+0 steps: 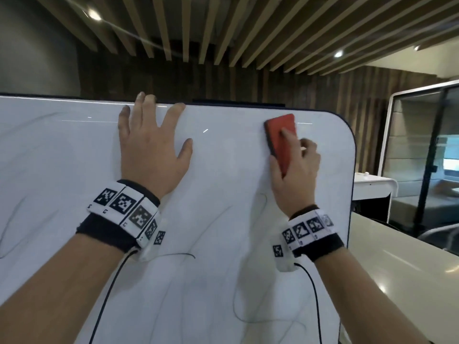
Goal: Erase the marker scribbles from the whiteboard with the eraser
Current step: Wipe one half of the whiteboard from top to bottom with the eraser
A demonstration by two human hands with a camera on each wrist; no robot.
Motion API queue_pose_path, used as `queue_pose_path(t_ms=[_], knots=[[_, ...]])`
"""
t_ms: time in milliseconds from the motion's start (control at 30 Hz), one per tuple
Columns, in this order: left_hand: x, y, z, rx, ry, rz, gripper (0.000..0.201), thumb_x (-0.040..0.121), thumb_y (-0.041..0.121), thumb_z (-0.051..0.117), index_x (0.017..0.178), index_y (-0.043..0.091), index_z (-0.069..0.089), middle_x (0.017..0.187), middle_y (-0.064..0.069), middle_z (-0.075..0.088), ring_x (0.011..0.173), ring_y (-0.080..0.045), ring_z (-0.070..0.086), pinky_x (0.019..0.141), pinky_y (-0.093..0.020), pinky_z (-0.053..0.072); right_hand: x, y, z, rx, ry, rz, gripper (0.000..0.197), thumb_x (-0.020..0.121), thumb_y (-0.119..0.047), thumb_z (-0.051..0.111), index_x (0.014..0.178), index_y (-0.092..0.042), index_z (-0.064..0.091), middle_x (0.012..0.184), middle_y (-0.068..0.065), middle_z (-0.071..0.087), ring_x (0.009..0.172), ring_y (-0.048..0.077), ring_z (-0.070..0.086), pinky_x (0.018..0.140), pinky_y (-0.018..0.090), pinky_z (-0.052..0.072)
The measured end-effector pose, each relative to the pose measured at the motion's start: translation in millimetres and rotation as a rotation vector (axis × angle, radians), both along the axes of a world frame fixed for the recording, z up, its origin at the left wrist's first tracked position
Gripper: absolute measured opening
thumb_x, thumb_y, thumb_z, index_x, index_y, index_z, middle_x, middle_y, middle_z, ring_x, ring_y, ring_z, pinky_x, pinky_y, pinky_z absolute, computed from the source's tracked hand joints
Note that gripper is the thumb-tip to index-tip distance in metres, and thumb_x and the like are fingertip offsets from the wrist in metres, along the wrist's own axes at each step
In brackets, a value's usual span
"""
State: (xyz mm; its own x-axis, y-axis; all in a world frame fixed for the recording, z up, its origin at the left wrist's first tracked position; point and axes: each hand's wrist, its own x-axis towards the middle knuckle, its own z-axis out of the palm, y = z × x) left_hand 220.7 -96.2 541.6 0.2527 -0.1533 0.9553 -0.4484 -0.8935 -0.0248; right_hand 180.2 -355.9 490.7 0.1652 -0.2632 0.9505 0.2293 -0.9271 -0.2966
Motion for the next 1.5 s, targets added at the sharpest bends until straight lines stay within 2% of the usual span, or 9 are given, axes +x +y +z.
queue_pose_path(t_ms=[100,233,300,533,733,933,1167,1333,1500], knots=[[-3.9,-31.3,-4.7,0.115,-0.017,-0.06,0.063,0.095,0.038,0.054,0.154,0.027,0.034,0.163,-0.014,0.023,0.154,-0.033,0.017,0.125,-0.055,0.015,-1.9,-24.3,-27.4,-0.14,0.031,-0.031,0.055,0.096,-0.029,0.061,0.148,-0.028,0.045,0.135,0.013,0.044,0.113,0.027,0.045,0.101,0.036,0.036],[4.8,-44.6,-12.4,0.167,-0.028,-0.054,0.058,0.099,0.045,0.05,0.154,0.033,0.035,0.166,-0.013,0.017,0.155,-0.035,0.013,0.124,-0.056,0.014,-11.0,-83.7,-71.2,0.733,-0.035,-0.069,0.072,0.084,-0.043,0.051,0.151,-0.019,0.037,0.134,0.026,0.043,0.122,0.046,0.044,0.107,0.048,0.034],[8.9,-43.6,-12.2,0.175,-0.038,-0.038,0.058,0.1,0.05,0.049,0.154,0.034,0.035,0.165,-0.013,0.019,0.154,-0.035,0.014,0.124,-0.056,0.014,-10.1,-86.1,-67.6,0.828,0.003,-0.084,0.071,0.087,-0.039,0.051,0.151,-0.015,0.034,0.136,0.028,0.04,0.124,0.049,0.041,0.109,0.05,0.032],[8.9,-46.8,-12.5,0.147,-0.049,-0.032,0.058,0.1,0.056,0.046,0.153,0.036,0.035,0.163,-0.013,0.021,0.153,-0.036,0.015,0.122,-0.058,0.015,4.2,-45.9,-24.8,-0.047,0.05,-0.109,0.055,0.097,-0.032,0.057,0.149,-0.022,0.04,0.131,0.018,0.044,0.109,0.03,0.046,0.095,0.04,0.039],[9.4,-48.5,-9.5,0.129,-0.021,-0.035,0.058,0.098,0.053,0.052,0.151,0.035,0.038,0.162,-0.013,0.022,0.152,-0.037,0.017,0.122,-0.059,0.015,-4.7,-87.6,-42.9,0.936,0.004,-0.125,0.058,0.097,-0.023,0.057,0.151,-0.019,0.036,0.14,0.023,0.04,0.127,0.044,0.042,0.11,0.044,0.031],[8.6,-48.5,-10.1,0.119,-0.04,-0.059,0.057,0.099,0.056,0.047,0.152,0.037,0.037,0.162,-0.012,0.021,0.153,-0.036,0.015,0.122,-0.059,0.015,9.6,-21.8,-11.6,-0.051,-0.004,-0.018,0.054,0.095,-0.032,0.058,0.147,-0.022,0.047,0.129,0.016,0.047,0.107,0.027,0.045,0.095,0.035,0.037],[8.5,-48.2,-9.1,0.147,-0.037,-0.033,0.057,0.099,0.051,0.05,0.153,0.036,0.036,0.163,-0.014,0.021,0.152,-0.037,0.016,0.122,-0.059,0.016,-2.7,-72.8,-106.7,0.968,-0.012,-0.062,0.061,0.095,-0.029,0.056,0.152,-0.016,0.036,0.136,0.026,0.041,0.123,0.047,0.041,0.109,0.048,0.033],[8.3,-50.3,-9.8,0.123,-0.034,-0.078,0.058,0.098,0.048,0.054,0.152,0.033,0.038,0.163,-0.014,0.022,0.153,-0.038,0.014,0.123,-0.06,0.013,9.1,-3.7,-34.8,0.394,-0.025,-0.069,0.059,0.093,-0.026,0.062,0.148,-0.018,0.045,0.132,0.022,0.046,0.112,0.039,0.048,0.098,0.045,0.036],[2.7,-28.7,-28.2,0.047,-0.032,-0.154,0.057,0.095,0.037,0.06,0.148,0.028,0.043,0.161,-0.013,0.025,0.151,-0.038,0.02,0.12,-0.054,0.018,1.8,3.4,-68.1,-0.041,0.002,-0.051,0.051,0.094,-0.031,0.059,0.145,-0.024,0.051,0.13,0.017,0.049,0.11,0.034,0.049,0.097,0.043,0.04]])
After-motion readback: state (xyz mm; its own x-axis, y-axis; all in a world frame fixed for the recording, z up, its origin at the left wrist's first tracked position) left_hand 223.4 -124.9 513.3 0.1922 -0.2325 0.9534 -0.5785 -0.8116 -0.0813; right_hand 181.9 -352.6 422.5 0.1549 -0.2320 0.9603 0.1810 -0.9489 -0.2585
